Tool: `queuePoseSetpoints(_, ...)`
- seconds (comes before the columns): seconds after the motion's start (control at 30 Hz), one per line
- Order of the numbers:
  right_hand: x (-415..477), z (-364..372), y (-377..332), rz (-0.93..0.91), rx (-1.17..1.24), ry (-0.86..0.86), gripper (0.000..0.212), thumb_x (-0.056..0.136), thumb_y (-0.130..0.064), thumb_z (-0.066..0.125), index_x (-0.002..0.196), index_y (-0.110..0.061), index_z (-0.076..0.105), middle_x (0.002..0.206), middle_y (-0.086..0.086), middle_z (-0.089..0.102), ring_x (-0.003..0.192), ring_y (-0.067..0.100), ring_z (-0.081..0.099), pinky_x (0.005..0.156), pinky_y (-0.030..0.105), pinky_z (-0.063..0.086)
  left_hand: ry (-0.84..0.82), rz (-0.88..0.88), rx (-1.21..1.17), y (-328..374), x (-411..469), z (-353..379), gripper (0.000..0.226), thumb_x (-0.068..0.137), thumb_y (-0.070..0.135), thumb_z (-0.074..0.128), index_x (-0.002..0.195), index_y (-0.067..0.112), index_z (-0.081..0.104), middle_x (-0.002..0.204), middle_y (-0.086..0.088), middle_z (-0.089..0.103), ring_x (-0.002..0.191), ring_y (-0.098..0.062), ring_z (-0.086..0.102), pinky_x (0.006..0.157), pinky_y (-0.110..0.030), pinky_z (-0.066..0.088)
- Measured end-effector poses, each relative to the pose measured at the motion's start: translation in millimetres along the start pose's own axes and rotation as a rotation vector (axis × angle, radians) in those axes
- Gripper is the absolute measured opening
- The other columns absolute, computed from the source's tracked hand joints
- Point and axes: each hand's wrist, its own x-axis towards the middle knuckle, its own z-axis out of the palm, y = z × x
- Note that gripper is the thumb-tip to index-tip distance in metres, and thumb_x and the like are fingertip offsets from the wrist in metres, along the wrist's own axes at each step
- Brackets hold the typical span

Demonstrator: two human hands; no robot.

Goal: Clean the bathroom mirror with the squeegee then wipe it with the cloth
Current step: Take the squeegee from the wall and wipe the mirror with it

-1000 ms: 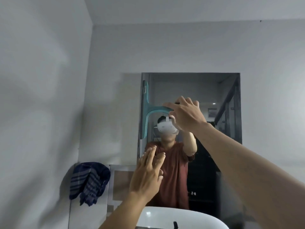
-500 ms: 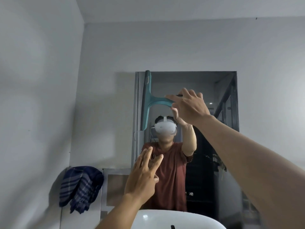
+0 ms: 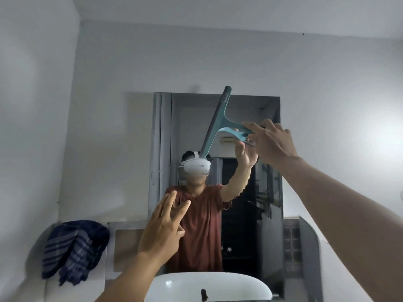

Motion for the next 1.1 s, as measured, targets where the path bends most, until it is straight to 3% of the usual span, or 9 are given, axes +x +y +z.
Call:
queuePoseSetpoints(0.3, -20, 1, 24, 0.209, 0.041, 0.041, 0.047, 0.106, -0.025, 0.042, 0.151, -0.038, 0.039, 0.127, 0.014, 0.058, 0.112, 0.039, 0.056, 0.094, 0.051, 0.046, -0.016, -0.012, -0.001, 0, 0, 0, 0.095, 0.075, 0.029, 0.084, 0.153, 0.036, 0.031, 0.164, -0.009, 0.018, 0.151, -0.030, 0.017, 0.105, -0.044, 0.049)
queuePoseSetpoints(0.57, -40, 1, 14, 0.327, 0.133, 0.056, 0.045, 0.107, -0.028, 0.038, 0.151, -0.038, 0.040, 0.112, 0.013, 0.061, 0.097, 0.037, 0.061, 0.088, 0.050, 0.054, -0.020, -0.009, -0.024, 0, 1, -1, 0.094, 0.073, 0.025, 0.085, 0.152, 0.033, 0.034, 0.162, -0.012, 0.023, 0.150, -0.034, 0.019, 0.101, -0.048, 0.052)
queuePoseSetpoints(0.87, -71, 12, -6, 0.412, 0.135, -0.007, 0.041, 0.108, -0.025, 0.035, 0.148, -0.032, 0.040, 0.085, 0.005, 0.054, 0.069, 0.028, 0.061, 0.067, 0.041, 0.057, -0.001, 0.021, -0.051, -1, 0, -2, 0.099, 0.066, 0.016, 0.089, 0.150, 0.027, 0.038, 0.157, -0.016, 0.032, 0.146, -0.039, 0.027, 0.097, -0.052, 0.054)
queuePoseSetpoints(1.0, -82, 24, -26, 0.450, 0.226, -0.045, 0.043, 0.101, -0.019, 0.043, 0.143, -0.024, 0.038, 0.104, 0.010, 0.056, 0.078, 0.033, 0.066, 0.071, 0.049, 0.060, -0.003, 0.042, -0.015, -2, 0, -3, 0.101, 0.065, 0.021, 0.091, 0.151, 0.026, 0.039, 0.156, -0.018, 0.033, 0.145, -0.039, 0.028, 0.102, -0.052, 0.049)
queuePoseSetpoints(1.1, -84, 28, -35, 0.446, 0.268, -0.072, 0.054, 0.097, -0.013, 0.050, 0.148, -0.014, 0.034, 0.118, 0.014, 0.058, 0.087, 0.034, 0.067, 0.071, 0.043, 0.058, 0.010, 0.062, 0.022, -2, -1, -7, 0.098, 0.066, 0.021, 0.090, 0.150, 0.023, 0.040, 0.155, -0.021, 0.034, 0.145, -0.040, 0.030, 0.106, -0.054, 0.046)
